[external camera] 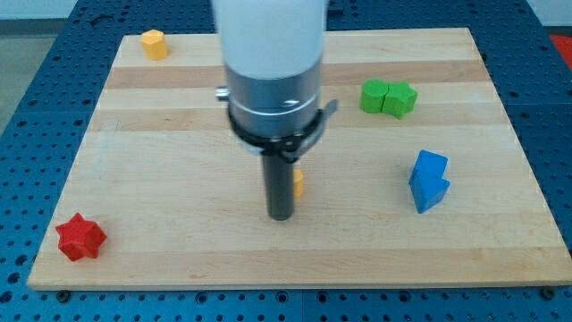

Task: Slide the yellow hexagon towards the yellow heart

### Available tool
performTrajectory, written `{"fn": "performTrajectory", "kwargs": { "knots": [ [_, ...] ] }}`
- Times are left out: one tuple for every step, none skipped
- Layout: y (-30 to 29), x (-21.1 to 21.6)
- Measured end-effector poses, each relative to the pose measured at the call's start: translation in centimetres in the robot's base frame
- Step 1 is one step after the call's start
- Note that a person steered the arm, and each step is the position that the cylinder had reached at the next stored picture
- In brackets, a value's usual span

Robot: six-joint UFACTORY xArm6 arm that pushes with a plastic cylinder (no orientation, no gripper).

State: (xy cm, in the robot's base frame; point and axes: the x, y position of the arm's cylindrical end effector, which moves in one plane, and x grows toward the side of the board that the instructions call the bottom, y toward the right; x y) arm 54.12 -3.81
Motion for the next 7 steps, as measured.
{"fn": "performTrajectory", "kwargs": {
  "knots": [
    [-7.2, -2.6],
    [-14.5, -9.4],
    [-21.2, -18.3],
    [-24.4, -26.3],
    [-25.6, -33.7],
    [-25.6, -34.8],
    [-24.4, -35.0]
  ]
}}
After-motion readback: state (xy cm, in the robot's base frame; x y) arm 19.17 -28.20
